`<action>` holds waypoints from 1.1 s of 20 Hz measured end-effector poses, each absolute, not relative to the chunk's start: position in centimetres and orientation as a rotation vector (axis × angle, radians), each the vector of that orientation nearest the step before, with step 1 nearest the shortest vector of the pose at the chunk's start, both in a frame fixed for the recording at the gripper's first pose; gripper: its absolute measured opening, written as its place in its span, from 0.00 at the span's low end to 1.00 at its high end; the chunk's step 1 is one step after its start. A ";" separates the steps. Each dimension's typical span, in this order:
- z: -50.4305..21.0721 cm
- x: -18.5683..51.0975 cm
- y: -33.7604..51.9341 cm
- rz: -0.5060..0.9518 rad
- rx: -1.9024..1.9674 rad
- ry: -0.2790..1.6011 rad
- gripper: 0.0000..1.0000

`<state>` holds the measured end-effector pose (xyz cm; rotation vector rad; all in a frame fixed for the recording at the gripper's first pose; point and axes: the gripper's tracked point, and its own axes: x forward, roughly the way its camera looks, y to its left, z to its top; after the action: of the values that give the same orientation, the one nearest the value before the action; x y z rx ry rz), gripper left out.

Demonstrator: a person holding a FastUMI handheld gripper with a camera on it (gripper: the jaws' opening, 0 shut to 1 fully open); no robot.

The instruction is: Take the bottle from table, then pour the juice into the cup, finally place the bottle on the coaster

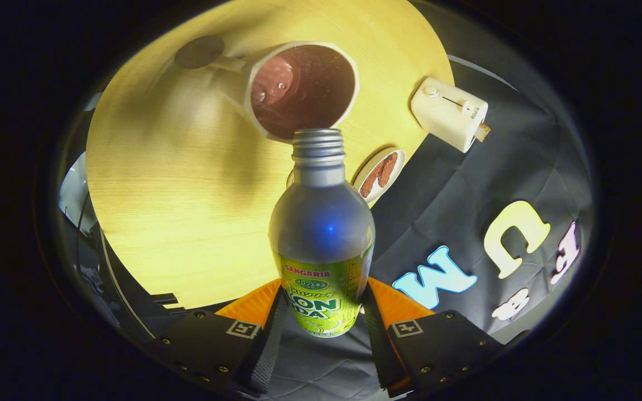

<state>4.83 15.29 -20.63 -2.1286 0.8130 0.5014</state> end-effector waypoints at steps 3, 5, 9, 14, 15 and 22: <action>-20.6 4.7 14.8 0.502 -2.099 0.810 0.70; -20.7 4.5 14.5 0.506 -2.059 0.802 0.70; -22.1 4.3 14.1 0.543 -1.980 0.784 0.70; -23.7 4.2 14.3 0.612 -1.860 0.747 0.70; -24.0 4.2 14.2 0.622 -1.827 0.745 0.70; -26.6 2.9 13.5 0.682 -1.519 0.800 0.71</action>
<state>2.88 13.45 -26.64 -1.5192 0.7998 0.6817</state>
